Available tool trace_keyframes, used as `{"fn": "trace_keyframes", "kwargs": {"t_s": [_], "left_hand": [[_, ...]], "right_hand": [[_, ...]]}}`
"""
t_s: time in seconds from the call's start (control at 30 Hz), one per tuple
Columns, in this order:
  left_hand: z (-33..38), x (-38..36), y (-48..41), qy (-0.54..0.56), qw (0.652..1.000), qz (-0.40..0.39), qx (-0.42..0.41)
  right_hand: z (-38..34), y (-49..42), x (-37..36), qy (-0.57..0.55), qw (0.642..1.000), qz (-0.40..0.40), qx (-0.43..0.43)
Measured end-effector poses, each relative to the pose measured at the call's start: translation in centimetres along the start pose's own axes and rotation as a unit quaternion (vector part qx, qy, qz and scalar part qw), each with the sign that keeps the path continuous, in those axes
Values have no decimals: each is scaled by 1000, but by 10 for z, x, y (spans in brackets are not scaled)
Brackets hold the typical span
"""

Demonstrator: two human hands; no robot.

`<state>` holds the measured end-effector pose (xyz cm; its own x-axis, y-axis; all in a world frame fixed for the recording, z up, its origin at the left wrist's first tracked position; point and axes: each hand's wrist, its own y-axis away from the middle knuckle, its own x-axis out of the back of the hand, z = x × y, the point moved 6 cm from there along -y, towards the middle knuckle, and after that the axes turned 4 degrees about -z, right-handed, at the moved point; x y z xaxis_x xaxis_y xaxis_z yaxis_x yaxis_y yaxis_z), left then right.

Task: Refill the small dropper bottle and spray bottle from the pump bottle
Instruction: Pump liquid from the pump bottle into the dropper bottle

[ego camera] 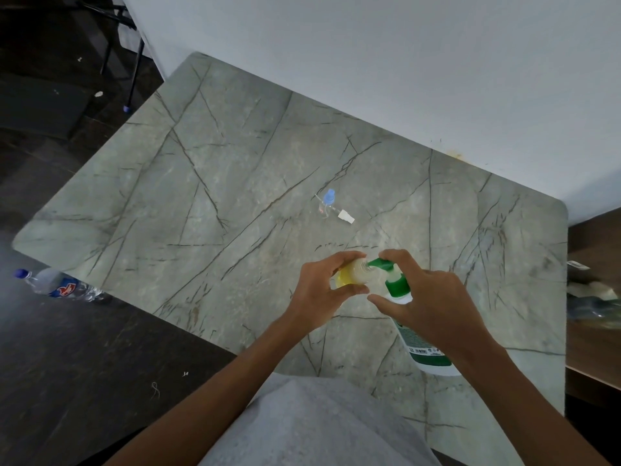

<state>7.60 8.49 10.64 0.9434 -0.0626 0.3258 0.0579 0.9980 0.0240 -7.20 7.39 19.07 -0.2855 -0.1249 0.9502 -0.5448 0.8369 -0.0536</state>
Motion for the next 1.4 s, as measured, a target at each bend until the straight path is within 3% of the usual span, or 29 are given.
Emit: {"fn": "trace_keyframes", "kwargs": {"t_s": [0.33,0.67,1.1,1.4], "left_hand": [[5,1,-1,-17,999,-4,-34],[-4,2,-1,-25,1000,-7,-16],[0,1,-3,-20,999,-12,-40],[-1,5,-5,-27,999,5,-33]], "right_hand": [[0,0,0,-13,999,35,-2],[4,-1,-6,5,1000,-27,-12],[1,-1,-2,-15,999,39,2],[2,-4,-1,8,1000,9,-4]]}}
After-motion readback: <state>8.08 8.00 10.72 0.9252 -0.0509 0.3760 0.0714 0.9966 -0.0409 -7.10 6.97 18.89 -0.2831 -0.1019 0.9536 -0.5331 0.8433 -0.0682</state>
